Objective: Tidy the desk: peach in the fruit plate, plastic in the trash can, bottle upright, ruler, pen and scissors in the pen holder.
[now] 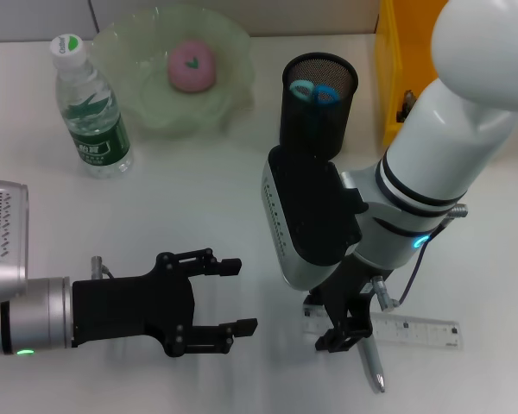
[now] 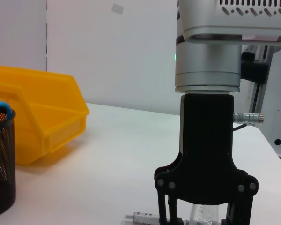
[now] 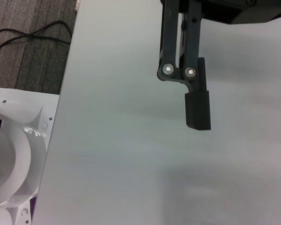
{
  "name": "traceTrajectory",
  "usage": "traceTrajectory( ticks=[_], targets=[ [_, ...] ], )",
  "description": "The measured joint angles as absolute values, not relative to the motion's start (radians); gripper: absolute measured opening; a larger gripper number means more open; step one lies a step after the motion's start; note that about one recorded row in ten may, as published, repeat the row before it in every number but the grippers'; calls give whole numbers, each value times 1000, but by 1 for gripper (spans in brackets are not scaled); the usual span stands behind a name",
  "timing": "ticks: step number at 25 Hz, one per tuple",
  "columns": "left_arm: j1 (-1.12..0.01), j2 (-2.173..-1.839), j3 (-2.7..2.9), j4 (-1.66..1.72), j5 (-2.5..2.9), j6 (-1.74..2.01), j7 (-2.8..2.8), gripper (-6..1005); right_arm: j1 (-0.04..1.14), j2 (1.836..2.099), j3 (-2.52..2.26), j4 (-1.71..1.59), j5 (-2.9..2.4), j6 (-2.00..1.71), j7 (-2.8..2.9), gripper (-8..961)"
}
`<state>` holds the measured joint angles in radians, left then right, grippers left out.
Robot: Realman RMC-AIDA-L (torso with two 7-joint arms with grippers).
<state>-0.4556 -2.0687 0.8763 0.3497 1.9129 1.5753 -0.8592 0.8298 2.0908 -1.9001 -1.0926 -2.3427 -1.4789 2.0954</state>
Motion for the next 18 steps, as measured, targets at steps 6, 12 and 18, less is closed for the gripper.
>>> traceTrajectory(
  ticks=[6,12,18],
  targets=[
    [-456,-2069,875,350,1913,1575,-859,783,829,2091,-1895,-1096,-2347,-1479,2096,484],
    [-456,-2069,874,350,1913,1575,-863,783,828,2091,-1893,-1100,-2348,-1485,2096,396],
    [-457,-2069,874,350,1913,1575,-866,783,828,2088,-1880,-1118,-2348,-1511,2096,388]
  ],
)
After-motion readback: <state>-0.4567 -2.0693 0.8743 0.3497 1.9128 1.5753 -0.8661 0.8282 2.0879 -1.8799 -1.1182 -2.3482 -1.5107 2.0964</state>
